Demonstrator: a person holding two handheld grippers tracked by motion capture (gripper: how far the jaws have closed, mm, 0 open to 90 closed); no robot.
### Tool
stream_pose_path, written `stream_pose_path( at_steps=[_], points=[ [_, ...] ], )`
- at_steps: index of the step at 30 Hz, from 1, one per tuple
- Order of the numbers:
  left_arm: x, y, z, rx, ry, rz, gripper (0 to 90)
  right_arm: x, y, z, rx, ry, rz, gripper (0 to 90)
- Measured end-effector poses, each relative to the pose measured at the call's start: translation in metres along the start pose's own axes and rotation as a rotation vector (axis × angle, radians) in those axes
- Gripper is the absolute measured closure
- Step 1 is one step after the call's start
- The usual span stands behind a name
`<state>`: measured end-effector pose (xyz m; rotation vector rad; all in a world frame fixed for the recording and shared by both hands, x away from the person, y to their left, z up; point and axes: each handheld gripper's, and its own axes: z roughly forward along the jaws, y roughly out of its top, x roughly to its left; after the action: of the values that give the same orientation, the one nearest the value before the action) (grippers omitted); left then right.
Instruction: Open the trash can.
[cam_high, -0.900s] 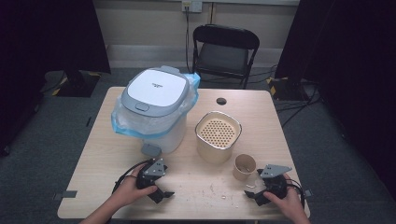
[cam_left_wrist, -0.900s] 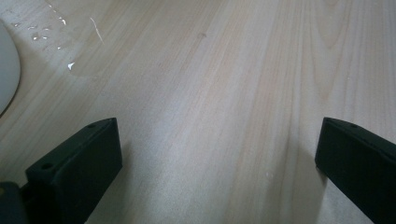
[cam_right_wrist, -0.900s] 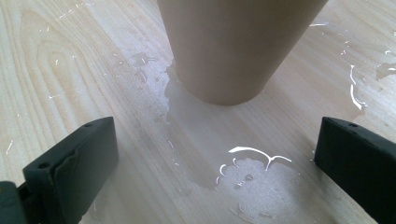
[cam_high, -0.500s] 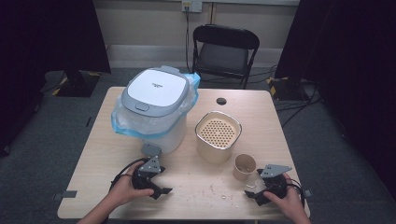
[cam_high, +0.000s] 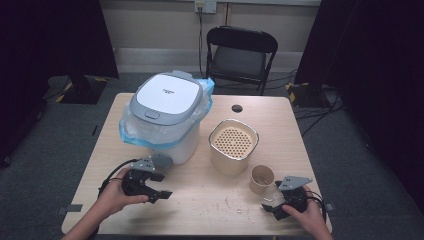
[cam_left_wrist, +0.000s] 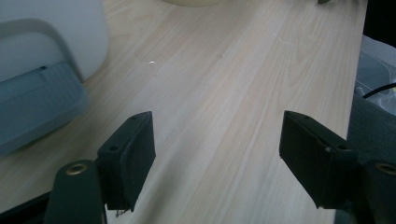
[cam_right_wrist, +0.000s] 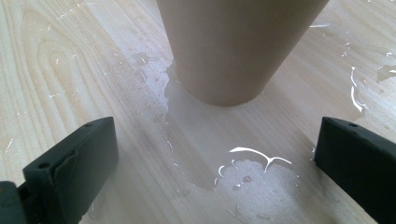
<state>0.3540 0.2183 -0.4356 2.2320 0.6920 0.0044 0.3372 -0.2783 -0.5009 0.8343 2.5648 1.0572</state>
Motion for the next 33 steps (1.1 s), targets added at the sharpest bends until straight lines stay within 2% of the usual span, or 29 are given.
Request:
stream_pose_path(
  at_steps=[4, 8, 13, 33],
  points=[
    [0.001, 0.007, -0.019, 0.012, -0.009, -0.041, 32.4, 0.0, 0.0, 0.0, 0.0, 0.0, 0.0, 0.0],
    [0.001, 0.012, -0.028, 0.001, -0.002, -0.037, 34.0, 0.0, 0.0, 0.0, 0.0, 0.0, 0.0, 0.0],
    [0.004, 0.021, -0.044, -0.018, -0.002, -0.055, 39.4, 0.0, 0.0, 0.0, 0.0, 0.0, 0.0, 0.0],
    [0.008, 0.052, -0.082, -0.015, 0.005, -0.108, 51.3, 0.0, 0.0, 0.0, 0.0, 0.0, 0.001, 0.0]
  ],
)
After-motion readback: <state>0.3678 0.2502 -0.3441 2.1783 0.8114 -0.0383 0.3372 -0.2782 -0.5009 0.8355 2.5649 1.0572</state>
